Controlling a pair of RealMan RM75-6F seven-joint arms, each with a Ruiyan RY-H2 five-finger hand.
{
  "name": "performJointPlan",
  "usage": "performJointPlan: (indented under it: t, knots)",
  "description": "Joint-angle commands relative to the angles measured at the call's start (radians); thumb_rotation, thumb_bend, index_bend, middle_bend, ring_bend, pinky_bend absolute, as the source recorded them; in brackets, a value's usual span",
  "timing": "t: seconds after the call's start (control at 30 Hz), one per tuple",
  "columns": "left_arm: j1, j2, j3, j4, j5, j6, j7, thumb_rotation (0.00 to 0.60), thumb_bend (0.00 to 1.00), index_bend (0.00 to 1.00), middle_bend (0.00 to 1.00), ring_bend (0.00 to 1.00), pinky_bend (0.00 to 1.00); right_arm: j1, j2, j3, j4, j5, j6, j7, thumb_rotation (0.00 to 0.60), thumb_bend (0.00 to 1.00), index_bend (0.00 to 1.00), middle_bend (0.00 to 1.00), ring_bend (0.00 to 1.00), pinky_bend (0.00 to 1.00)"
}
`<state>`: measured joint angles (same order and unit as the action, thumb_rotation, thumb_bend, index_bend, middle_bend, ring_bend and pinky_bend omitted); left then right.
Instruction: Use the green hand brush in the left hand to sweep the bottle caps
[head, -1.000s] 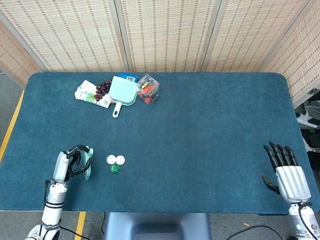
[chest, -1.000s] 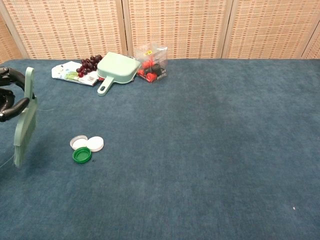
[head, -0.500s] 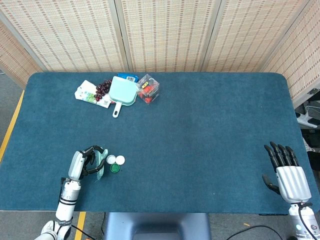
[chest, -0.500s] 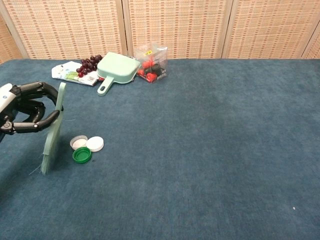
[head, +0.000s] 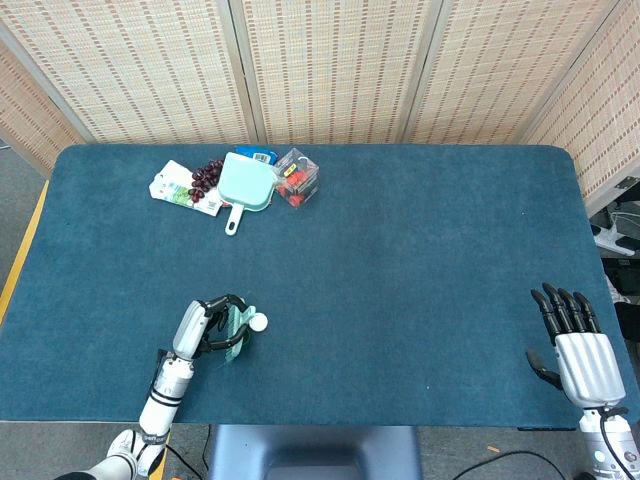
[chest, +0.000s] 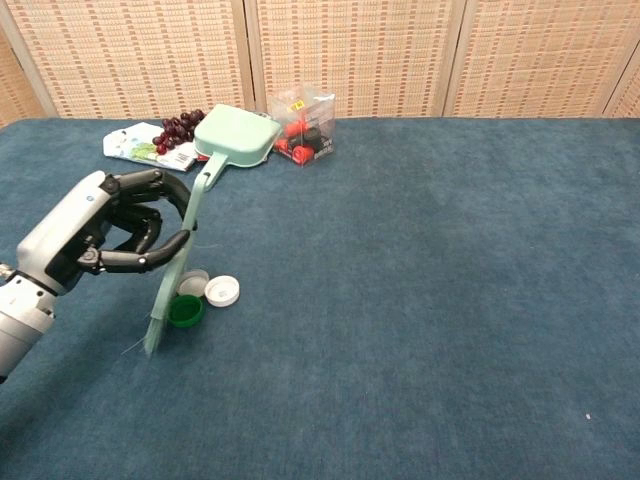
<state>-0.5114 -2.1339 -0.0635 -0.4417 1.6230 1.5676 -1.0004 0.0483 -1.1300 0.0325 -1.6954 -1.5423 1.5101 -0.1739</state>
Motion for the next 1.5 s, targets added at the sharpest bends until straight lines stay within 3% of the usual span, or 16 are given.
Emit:
performJointPlan:
  t: [0.03,0.33,0.5,0.7,0.9,1.27,1.5]
  knots:
    - [-0.04,-0.024,-0.005,-0.009,0.004,-0.014,-0.001,0.6,0.78,0.72,0.85,0.8,0.96,-0.004,0.006,0.0,-0.004,-0.006,0.009,0.008,0.6,0.24,0.0,0.0,0.0,0.0]
    - [-0.133,-0.084,-0.009,-0.074,0.025,-0.028,0.025,0.6,0.78,0.72,0.85,0.8,0.96,-0.019,0.027,0.007,-0.005,-0.021,0.05,0.052,0.6,0.24,0.0,0.0,0.0,0.0]
    - [-0.163,-0.076,-0.01,-0.104,0.048,0.019,0.083,0.6,0.77,0.72,0.85,0.8,0.96,-0.024,0.037,0.007,-0.004,-0.026,0.056,0.072,0.6,0.24,0.0,0.0,0.0,0.0]
    - [-0.132,0.0,-0.006,-0.133,0.037,0.039,0.134,0.6,0.77,0.72,0.85,0.8,0.96,-0.024,0.04,0.006,-0.006,-0.031,0.054,0.076,0.6,0.24,0.0,0.0,0.0,0.0]
    - [-0.102,0.015,0.014,-0.118,0.023,0.005,0.147,0.6,0.77,0.72,0.85,0.8,0.96,-0.023,0.037,0.005,-0.008,-0.033,0.05,0.069,0.6,0.24,0.0,0.0,0.0,0.0]
    - [-0.085,-0.061,0.065,-0.026,0.037,-0.047,0.108,0.6,0.76,0.72,0.85,0.8,0.96,-0.027,0.04,0.01,-0.015,-0.027,0.056,0.072,0.6,0.24,0.0,0.0,0.0,0.0]
    - [-0.111,-0.111,0.094,-0.047,0.084,0.004,0.094,0.6,0.76,0.72,0.85,0.8,0.96,-0.03,0.051,0.016,-0.016,-0.02,0.061,0.091,0.6,0.24,0.0,0.0,0.0,0.0]
